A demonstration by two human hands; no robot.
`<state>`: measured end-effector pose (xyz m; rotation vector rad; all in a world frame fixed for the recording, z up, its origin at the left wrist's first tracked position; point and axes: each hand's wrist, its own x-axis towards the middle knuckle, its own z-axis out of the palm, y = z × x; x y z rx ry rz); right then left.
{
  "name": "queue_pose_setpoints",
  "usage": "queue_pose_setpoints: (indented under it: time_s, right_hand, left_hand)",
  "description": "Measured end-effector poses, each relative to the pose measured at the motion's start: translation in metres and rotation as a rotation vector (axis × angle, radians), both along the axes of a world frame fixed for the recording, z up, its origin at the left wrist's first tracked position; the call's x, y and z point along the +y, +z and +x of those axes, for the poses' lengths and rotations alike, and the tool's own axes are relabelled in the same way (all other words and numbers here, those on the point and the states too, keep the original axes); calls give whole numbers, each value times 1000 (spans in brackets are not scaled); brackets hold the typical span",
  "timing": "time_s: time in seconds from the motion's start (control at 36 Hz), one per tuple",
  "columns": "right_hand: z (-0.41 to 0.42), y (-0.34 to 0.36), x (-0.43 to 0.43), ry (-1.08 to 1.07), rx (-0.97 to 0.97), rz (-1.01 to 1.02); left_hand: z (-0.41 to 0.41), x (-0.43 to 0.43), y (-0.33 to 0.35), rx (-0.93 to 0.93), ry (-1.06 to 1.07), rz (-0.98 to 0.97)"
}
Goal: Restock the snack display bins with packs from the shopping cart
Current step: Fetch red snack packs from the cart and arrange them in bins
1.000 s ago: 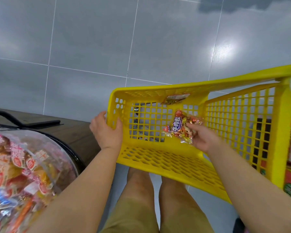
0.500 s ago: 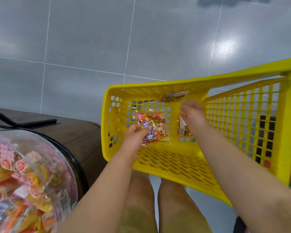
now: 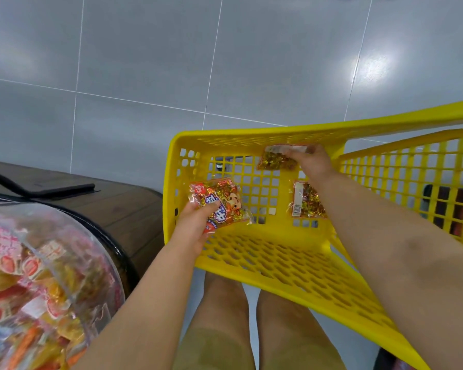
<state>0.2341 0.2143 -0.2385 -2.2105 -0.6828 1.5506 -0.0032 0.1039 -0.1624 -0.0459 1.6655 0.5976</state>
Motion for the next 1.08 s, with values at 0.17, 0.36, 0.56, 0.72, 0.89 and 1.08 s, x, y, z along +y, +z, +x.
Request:
queue_pose_setpoints:
  time_s: [0.17, 0.36, 0.56, 0.72, 0.89, 1.08]
  right_hand:
    - [6, 12, -18, -24, 138, 28]
    - [17, 32, -50, -184, 429, -82]
    - [-28, 47, -81, -46, 365, -67]
    - [-50, 53, -87, 10, 260, 8]
    - [-10, 3, -82, -32, -263, -82]
    - [23, -34, -103, 58, -472, -448]
  left_hand:
    - [1, 6, 2, -108, 117, 32]
    - [6, 13, 4, 33, -98, 56]
    - [29, 21, 16, -85, -173, 28]
    - [37, 12, 10, 7, -385, 124]
    - [41, 6, 5, 29, -294, 104]
    - [42, 1, -4, 47, -234, 32]
